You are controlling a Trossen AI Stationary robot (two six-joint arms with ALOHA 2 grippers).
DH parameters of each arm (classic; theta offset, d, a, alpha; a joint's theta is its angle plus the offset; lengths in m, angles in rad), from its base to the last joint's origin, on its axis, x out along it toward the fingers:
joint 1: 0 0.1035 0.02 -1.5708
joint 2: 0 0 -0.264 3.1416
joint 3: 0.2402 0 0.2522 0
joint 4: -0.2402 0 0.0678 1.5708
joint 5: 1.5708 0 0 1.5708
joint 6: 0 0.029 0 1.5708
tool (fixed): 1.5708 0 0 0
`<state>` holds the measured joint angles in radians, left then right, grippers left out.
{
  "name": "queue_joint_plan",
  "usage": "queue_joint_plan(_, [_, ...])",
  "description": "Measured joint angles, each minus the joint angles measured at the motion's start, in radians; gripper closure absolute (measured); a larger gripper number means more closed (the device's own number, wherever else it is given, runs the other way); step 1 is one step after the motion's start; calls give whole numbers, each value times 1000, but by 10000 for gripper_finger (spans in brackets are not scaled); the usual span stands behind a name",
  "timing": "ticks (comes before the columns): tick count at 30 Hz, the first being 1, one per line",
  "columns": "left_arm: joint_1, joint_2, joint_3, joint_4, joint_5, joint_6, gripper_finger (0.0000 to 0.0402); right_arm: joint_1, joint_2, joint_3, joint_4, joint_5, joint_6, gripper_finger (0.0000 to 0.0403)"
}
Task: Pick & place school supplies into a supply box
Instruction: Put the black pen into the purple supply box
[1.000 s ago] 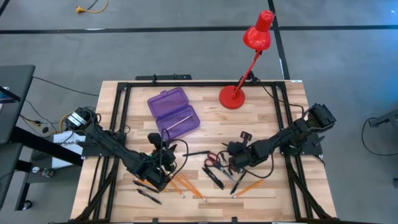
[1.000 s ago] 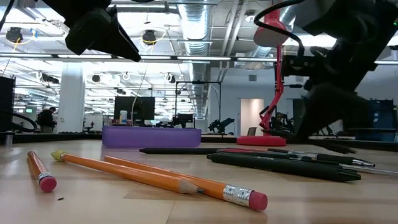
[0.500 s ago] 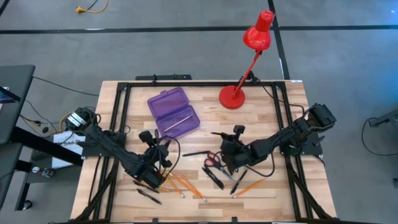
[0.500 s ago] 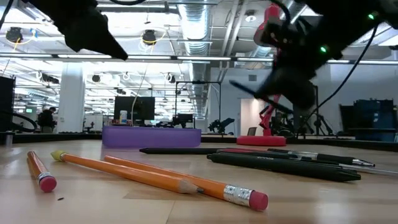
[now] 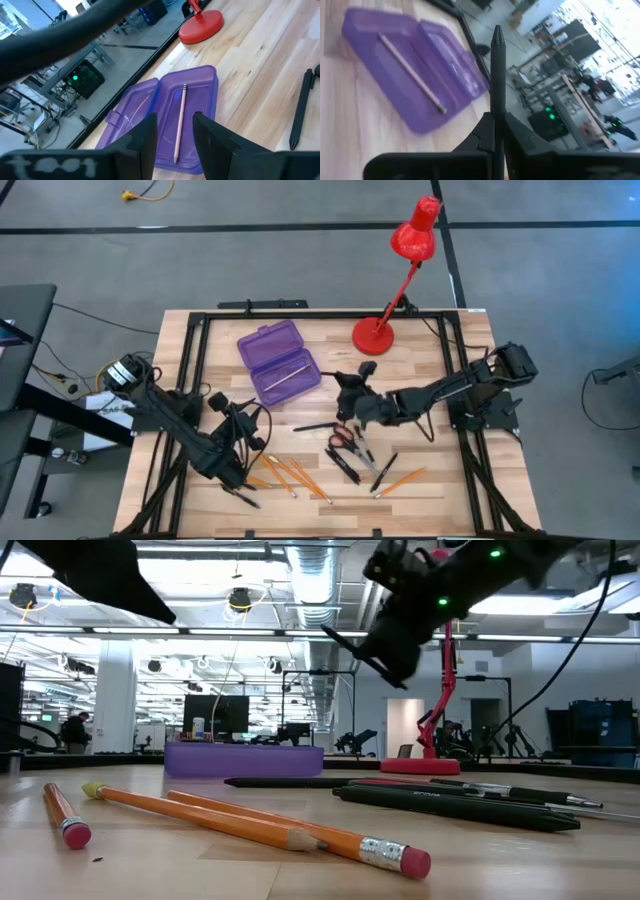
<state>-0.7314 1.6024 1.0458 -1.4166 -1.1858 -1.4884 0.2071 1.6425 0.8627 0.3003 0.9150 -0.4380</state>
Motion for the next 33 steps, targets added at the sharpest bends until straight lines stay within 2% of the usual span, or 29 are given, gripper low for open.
queue_joint_plan(6, [-18, 0, 0, -105, 42, -138, 288, -92, 2, 1, 179, -197, -67, 402])
queue_joint_plan(12, [-18, 0, 0, -139, 65, -182, 288, -136, 160, 130, 193, -293, -143, 402])
queue_joint_plan(19, [-18, 0, 0, -144, 131, -183, 288, -166, 359, 347, 102, -361, -168, 402])
queue_joint_plan(23, [-22, 0, 0, -154, 147, -183, 288, -190, 441, 463, -18, -418, -166, 402])
queue_joint_plan(28, [-24, 0, 0, -155, 166, -172, 288, -216, 501, 571, -167, -484, -164, 400])
queue_joint_plan(33, [-25, 0, 0, -155, 192, -140, 288, -241, 505, 626, -294, -542, -154, 391])
